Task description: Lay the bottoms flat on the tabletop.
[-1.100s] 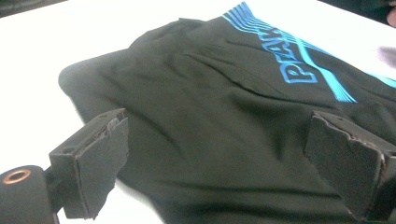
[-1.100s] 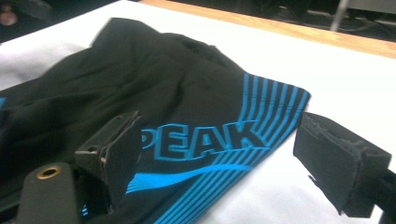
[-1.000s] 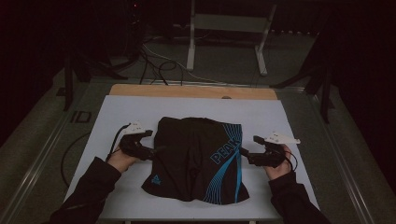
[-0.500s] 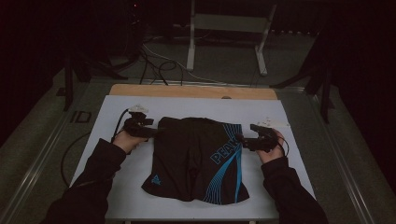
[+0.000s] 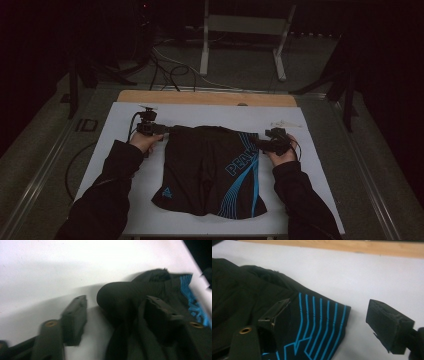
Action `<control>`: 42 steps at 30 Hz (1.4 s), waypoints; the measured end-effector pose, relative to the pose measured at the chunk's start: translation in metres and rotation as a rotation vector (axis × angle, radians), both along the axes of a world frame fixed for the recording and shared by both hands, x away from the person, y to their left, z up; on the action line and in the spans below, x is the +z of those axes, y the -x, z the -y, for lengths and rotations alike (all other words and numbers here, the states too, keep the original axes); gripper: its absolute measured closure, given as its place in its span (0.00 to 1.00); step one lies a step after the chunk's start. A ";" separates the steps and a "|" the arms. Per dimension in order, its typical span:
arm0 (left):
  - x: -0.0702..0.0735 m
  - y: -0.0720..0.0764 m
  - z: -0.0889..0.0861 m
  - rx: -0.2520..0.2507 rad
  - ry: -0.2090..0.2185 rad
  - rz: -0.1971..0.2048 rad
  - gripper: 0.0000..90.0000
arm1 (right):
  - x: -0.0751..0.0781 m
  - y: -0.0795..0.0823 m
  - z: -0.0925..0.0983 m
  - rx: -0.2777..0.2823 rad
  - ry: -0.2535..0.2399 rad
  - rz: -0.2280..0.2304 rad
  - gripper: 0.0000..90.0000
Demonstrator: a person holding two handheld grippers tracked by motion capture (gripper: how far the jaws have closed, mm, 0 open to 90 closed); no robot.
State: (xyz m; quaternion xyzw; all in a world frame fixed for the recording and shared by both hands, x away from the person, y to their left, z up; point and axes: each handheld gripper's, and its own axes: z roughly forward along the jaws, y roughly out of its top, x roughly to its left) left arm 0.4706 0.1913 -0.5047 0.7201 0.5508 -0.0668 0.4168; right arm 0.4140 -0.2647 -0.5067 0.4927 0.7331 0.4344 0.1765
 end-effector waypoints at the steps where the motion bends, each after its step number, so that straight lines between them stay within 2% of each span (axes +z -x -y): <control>1: -0.003 -0.001 0.000 0.012 0.026 -0.025 0.50 | -0.002 -0.001 0.000 -0.004 0.003 -0.009 0.24; 4: -0.010 -0.004 -0.001 0.026 0.083 -0.063 0.65 | -0.007 -0.004 0.001 -0.005 0.006 -0.039 0.27; 7: -0.013 -0.005 -0.002 0.034 0.122 -0.081 0.69 | -0.011 -0.006 -0.001 -0.011 0.014 -0.071 0.29; 9: -0.014 -0.004 -0.002 0.045 0.120 -0.063 0.78 | -0.014 -0.008 -0.002 -0.016 0.015 -0.096 0.34; 10: -0.013 -0.003 -0.001 0.033 0.119 -0.039 0.85 | -0.015 -0.008 -0.002 -0.020 0.024 -0.102 0.38; 11: -0.011 -0.002 0.001 0.030 0.103 -0.019 0.91 | -0.017 -0.009 -0.003 -0.021 0.027 -0.117 0.40; 13: -0.007 0.002 0.006 0.002 0.057 0.041 0.95 | -0.018 -0.009 -0.004 -0.022 0.036 -0.124 0.50; 15: -0.003 0.006 0.010 -0.017 0.014 0.100 0.95 | -0.019 -0.010 -0.004 -0.016 0.025 -0.135 0.54; 17: 0.002 0.010 0.013 -0.025 -0.041 0.158 0.95 | -0.019 -0.009 -0.004 -0.020 0.036 -0.133 0.63; 20: 0.004 0.016 0.016 -0.041 -0.075 0.215 0.95 | -0.020 -0.010 -0.002 -0.032 0.035 -0.137 0.70; 23: 0.003 0.019 0.016 -0.052 -0.085 0.240 0.95 | -0.020 -0.010 0.000 -0.037 0.033 -0.140 0.75; 25: 0.002 0.020 0.016 -0.050 -0.077 0.242 0.95 | -0.020 -0.010 -0.001 -0.041 0.039 -0.142 0.77; 28: 0.002 0.022 0.016 -0.057 -0.093 0.254 0.95 | -0.019 -0.011 -0.002 -0.054 0.056 -0.147 0.86; 31: 0.002 0.024 0.017 -0.058 -0.086 0.262 0.95 | -0.019 -0.011 -0.002 -0.050 0.062 -0.151 0.94; 36: 0.004 0.028 0.018 -0.065 -0.092 0.286 0.95 | -0.014 -0.010 -0.004 -0.054 0.079 -0.155 0.97; 38: 0.007 0.030 0.018 -0.074 -0.091 0.299 0.96 | -0.011 -0.010 -0.005 -0.059 0.106 -0.135 0.98; 42: 0.015 0.034 0.020 -0.089 -0.094 0.349 0.95 | 0.001 -0.013 -0.005 -0.093 0.111 -0.093 0.98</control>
